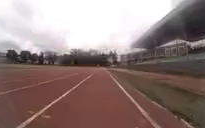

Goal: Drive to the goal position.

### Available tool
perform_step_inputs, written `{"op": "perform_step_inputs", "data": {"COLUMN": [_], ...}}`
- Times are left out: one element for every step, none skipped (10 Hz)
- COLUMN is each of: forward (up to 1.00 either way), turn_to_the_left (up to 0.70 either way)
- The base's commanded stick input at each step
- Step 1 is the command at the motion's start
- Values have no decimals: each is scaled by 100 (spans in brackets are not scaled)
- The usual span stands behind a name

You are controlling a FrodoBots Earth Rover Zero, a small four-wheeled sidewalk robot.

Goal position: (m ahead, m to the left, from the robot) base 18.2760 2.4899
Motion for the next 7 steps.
{"op": "perform_step_inputs", "data": {"forward": [70,70,70,70,70,70,70], "turn_to_the_left": [0,0,0,0,0,0,0]}}
